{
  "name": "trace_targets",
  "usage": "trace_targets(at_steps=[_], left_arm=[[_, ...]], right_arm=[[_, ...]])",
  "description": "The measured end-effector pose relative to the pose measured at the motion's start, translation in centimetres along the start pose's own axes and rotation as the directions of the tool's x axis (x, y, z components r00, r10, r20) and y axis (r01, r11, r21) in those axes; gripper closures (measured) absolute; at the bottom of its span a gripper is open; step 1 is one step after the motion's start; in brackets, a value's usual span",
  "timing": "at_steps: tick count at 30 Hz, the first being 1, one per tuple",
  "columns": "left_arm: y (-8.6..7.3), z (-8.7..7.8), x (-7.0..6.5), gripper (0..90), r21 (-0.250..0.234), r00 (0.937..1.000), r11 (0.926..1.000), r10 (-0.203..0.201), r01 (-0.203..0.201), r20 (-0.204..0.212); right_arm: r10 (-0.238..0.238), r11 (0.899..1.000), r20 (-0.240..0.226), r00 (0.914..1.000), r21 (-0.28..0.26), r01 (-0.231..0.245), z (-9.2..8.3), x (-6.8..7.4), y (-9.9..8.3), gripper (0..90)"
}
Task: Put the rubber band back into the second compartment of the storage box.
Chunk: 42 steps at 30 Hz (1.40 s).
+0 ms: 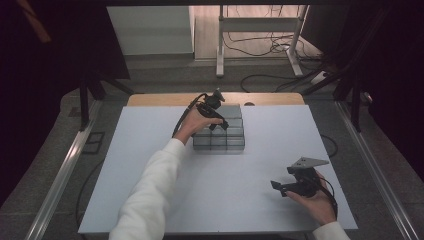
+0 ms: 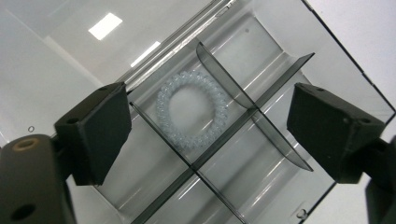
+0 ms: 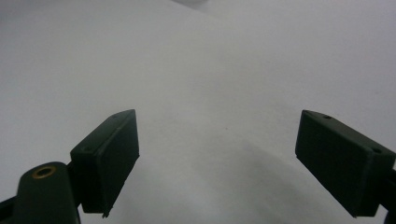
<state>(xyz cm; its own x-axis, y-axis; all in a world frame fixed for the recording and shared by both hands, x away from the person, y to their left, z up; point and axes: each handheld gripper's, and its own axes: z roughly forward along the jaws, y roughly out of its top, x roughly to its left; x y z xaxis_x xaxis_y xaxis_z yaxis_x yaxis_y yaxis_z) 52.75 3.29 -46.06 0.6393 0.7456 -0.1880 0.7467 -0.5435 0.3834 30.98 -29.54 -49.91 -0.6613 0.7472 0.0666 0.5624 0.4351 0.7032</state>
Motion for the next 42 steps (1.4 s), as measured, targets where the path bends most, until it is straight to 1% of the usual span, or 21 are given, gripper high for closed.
trace_targets(at_steps=[3,4,6,8,10,14,18,23,25,27,29,30,32,33,38,39,42], left_arm=[[-0.1,-0.2,0.0,11.7,-0.003,1.0000,1.0000,-0.008,0.008,-0.003],[-0.1,-0.4,0.0,11.3,0.002,1.0000,1.0000,0.000,0.000,-0.004],[-0.2,-0.8,-0.2,10.9,-0.008,1.0000,1.0000,-0.004,0.004,-0.002],[-0.3,-1.4,-0.4,10.5,-0.007,0.9999,0.9999,0.009,-0.009,-0.012],[-0.4,-2.1,-0.8,10.7,-0.012,0.9994,0.9997,0.022,-0.022,-0.028],[-0.7,-3.9,-1.4,11.7,-0.020,0.9981,0.9990,0.039,-0.040,-0.046],[-1.2,-5.7,-1.6,12.2,-0.031,0.9983,0.9990,0.030,-0.032,-0.050],[-1.8,-7.5,-1.9,13.1,-0.056,0.9976,0.9976,0.036,-0.039,-0.060],[-1.9,-8.0,-2.0,13.3,-0.063,0.9974,0.9972,0.038,-0.042,-0.061],[-2.1,-8.1,-2.2,13.2,-0.060,0.9972,0.9972,0.040,-0.044,-0.063],[-2.3,-8.3,-2.3,13.1,-0.054,0.9962,0.9973,0.047,-0.051,-0.074],[-2.4,-8.5,-2.4,13.0,-0.056,0.9962,0.9970,0.050,-0.054,-0.071],[-2.8,-8.8,-2.6,13.1,-0.064,0.9960,0.9961,0.057,-0.061,-0.069],[-3.1,-8.9,-2.8,13.1,-0.067,0.9964,0.9960,0.054,-0.059,-0.065],[-4.8,-9.8,-3.6,13.1,-0.079,0.9940,0.9937,0.074,-0.080,-0.081],[-5.1,-10.0,-3.6,13.1,-0.074,0.9935,0.9935,0.080,-0.086,-0.081],[-6.3,-10.4,-4.0,13.3,-0.096,0.9935,0.9920,0.074,-0.082,-0.087]], right_arm=[[0.001,1.000,-0.001,1.0000,-0.002,-0.001,0.0,0.0,0.0,14.1],[-0.001,1.000,0.000,1.0000,-0.002,0.001,0.0,0.0,0.0,14.1],[0.000,1.000,0.000,1.0000,-0.005,0.000,-0.1,0.0,0.0,14.0],[-0.001,1.000,-0.002,1.0000,-0.006,0.001,-0.1,0.0,0.0,14.0],[-0.001,1.000,-0.001,1.0000,-0.005,0.001,0.0,0.0,0.0,14.0],[-0.003,1.000,0.001,1.0000,-0.004,0.003,-0.1,0.0,0.1,14.0],[-0.004,1.000,0.000,1.0000,-0.004,0.004,-0.1,0.1,0.1,14.0],[-0.002,1.000,-0.003,1.0000,-0.006,0.002,0.0,0.1,0.1,14.0],[-0.003,1.000,-0.003,1.0000,-0.006,0.003,0.0,0.1,0.2,14.0],[-0.006,1.000,0.000,1.0000,-0.005,0.006,0.0,0.2,0.2,14.0],[-0.005,1.000,-0.001,1.0000,-0.005,0.005,0.0,0.2,0.3,14.0],[-0.006,1.000,-0.001,1.0000,-0.004,0.006,0.0,0.3,0.3,14.0],[-0.007,1.000,0.001,1.0000,-0.004,0.007,0.0,0.2,0.2,14.0],[-0.006,1.000,0.001,1.0000,-0.006,0.006,0.0,0.2,0.2,14.0],[-0.009,1.000,0.001,1.0000,-0.009,0.009,-0.1,0.3,0.2,14.0],[-0.009,1.000,0.001,1.0000,-0.009,0.009,-0.1,0.3,0.2,14.0],[-0.012,1.000,0.002,0.9999,-0.008,0.012,-0.1,0.3,0.2,14.0]])
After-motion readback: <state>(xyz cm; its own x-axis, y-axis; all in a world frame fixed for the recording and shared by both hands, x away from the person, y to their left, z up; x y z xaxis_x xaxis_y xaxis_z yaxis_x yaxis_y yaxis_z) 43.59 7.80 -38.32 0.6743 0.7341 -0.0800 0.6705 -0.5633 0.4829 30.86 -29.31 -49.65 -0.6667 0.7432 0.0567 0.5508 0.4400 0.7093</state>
